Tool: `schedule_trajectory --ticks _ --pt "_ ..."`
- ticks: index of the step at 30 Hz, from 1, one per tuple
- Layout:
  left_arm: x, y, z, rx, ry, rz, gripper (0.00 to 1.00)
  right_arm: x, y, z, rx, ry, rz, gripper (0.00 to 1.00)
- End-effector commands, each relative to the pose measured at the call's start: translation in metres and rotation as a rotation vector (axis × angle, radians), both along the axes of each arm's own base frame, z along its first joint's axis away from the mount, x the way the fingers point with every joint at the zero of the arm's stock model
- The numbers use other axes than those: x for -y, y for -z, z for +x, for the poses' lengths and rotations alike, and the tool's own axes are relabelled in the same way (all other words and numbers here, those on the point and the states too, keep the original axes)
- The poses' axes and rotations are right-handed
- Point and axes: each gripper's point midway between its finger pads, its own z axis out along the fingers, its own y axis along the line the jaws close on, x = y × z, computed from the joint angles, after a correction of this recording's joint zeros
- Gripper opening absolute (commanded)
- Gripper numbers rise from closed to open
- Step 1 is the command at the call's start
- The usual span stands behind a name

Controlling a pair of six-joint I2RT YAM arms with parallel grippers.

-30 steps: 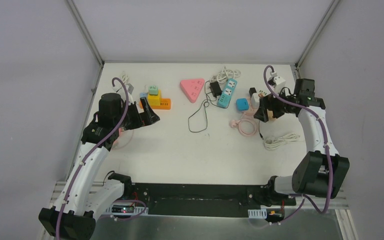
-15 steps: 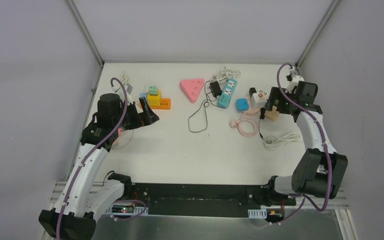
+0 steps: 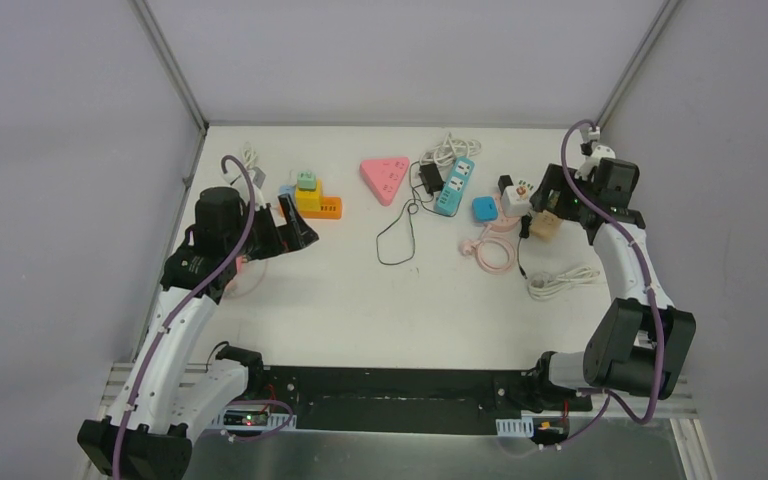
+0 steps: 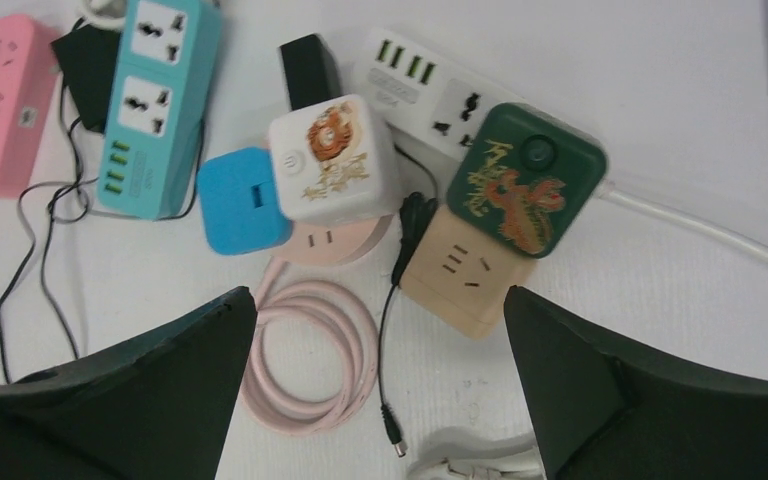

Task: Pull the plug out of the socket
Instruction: Move the socket to the center of the board.

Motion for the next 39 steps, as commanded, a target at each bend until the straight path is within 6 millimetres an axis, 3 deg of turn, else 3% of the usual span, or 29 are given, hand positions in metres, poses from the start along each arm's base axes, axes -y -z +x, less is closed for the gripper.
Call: schedule_trajectory --ticks 1,6,10,13,18,22,26,29,36,39 --pt "-0.005 0.0 0.009 0.011 -0.02 0.0 0.99 -0.03 -0.029 -0.004 0.079 -0.195 0.049 1.0" --pt "-0.022 0.01 0.034 -0.041 -0.151 -0.046 0.99 -0.085 -0.04 -0.035 0.068 -0.548 0.131 1.0" --pt "-0.003 0.005 0.062 -0.051 -0.196 -0.282 0.99 -0.116 -0.047 -0.058 0.075 -0.749 0.144 1.0" --pt "-0.006 0.007 0.085 0.002 -0.297 -0.363 0.98 -0.129 -0.049 -0.067 0.076 -0.834 0.118 1.0" --pt "0.003 0.012 0.104 0.075 -0.401 -0.13 0.96 -0.146 -0.042 -0.078 0.035 -0.931 0.095 1.0" --pt "0.037 0.005 0.106 0.115 -0.363 0.006 0.96 -0.151 -0.038 -0.083 0.0 -0.971 0.064 1.0" --pt "0.078 0.007 0.102 0.14 -0.245 0.032 0.97 -0.142 -0.034 -0.078 -0.017 -0.932 0.028 1.0" --pt "0.098 0.014 0.102 0.153 -0.163 0.039 0.97 -0.137 -0.029 -0.074 -0.031 -0.909 0.03 1.0" --pt "0.101 0.021 0.113 0.229 -0.145 0.05 0.99 -0.131 -0.021 -0.064 -0.065 -0.874 0.016 1.0" --pt "0.113 0.018 0.119 0.257 -0.115 0.011 0.99 -0.125 -0.021 -0.059 -0.073 -0.846 0.041 1.0"
